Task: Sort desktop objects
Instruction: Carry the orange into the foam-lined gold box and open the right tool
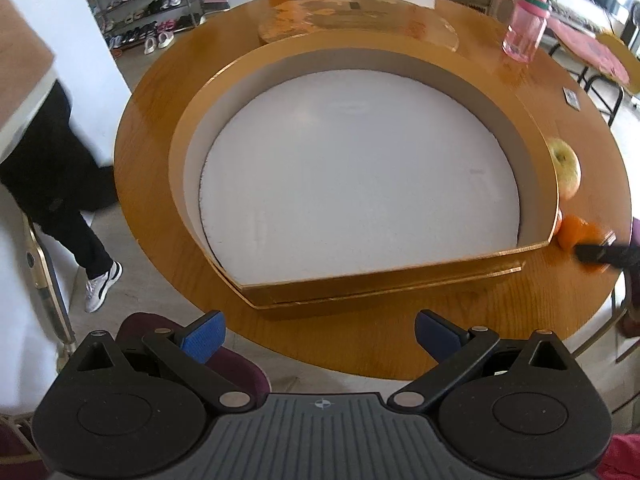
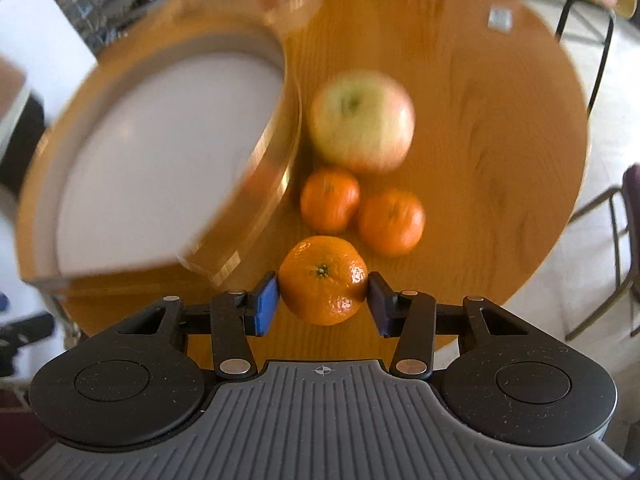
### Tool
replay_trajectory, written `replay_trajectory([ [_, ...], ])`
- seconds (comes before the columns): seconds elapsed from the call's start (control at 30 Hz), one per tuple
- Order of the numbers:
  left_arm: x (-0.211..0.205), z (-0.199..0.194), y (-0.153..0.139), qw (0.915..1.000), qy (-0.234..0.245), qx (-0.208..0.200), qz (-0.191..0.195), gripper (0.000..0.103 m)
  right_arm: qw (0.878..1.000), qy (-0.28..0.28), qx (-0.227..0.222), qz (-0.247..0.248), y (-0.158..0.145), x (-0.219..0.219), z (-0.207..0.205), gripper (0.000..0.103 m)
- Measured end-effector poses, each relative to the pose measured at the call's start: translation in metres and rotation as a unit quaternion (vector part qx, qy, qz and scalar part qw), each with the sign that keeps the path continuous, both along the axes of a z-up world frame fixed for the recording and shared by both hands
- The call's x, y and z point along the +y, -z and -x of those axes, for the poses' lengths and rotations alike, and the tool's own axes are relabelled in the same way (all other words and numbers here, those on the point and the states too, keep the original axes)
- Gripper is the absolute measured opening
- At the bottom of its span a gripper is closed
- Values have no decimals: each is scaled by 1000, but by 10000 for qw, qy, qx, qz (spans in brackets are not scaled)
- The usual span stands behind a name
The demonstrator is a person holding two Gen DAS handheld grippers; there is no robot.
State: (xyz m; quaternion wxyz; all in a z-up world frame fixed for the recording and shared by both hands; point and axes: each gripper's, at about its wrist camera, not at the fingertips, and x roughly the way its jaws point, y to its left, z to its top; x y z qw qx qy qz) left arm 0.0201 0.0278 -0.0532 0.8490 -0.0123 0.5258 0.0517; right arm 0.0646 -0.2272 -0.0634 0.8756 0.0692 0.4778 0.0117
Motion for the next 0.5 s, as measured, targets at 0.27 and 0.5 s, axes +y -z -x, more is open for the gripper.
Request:
replay_trajectory([
  [0.27, 24, 1, -2, 9992, -343, -139, 161, 101, 9929, -859, -801, 189, -63, 57, -26, 49],
  [0.5, 53, 14, 7, 9966, -820, 20, 108, 101, 9767, -2101, -143, 422, -15, 160, -66, 49],
])
